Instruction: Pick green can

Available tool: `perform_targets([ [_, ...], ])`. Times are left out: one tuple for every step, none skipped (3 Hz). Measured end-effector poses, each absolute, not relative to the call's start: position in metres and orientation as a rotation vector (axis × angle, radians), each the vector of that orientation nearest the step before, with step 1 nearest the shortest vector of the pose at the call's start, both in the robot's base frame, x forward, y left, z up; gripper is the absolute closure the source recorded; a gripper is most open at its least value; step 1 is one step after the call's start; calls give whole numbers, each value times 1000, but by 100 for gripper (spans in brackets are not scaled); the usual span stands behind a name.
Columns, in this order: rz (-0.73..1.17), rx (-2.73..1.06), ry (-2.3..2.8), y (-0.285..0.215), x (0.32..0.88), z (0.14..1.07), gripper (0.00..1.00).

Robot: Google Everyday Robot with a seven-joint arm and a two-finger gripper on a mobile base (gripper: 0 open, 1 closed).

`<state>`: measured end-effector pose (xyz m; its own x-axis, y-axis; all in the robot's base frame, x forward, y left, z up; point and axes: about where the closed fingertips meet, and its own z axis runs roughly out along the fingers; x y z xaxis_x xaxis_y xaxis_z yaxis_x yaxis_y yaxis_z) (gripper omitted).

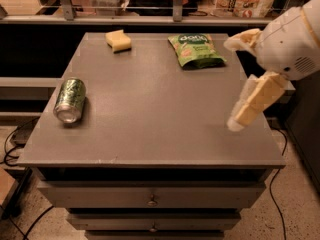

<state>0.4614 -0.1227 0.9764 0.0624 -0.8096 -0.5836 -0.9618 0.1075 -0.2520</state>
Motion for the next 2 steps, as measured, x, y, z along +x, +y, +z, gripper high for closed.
perform_targets([
  [559,-1673,1615,-56,472,976,0],
  [544,-1679,1623,-59,469,978,0],
])
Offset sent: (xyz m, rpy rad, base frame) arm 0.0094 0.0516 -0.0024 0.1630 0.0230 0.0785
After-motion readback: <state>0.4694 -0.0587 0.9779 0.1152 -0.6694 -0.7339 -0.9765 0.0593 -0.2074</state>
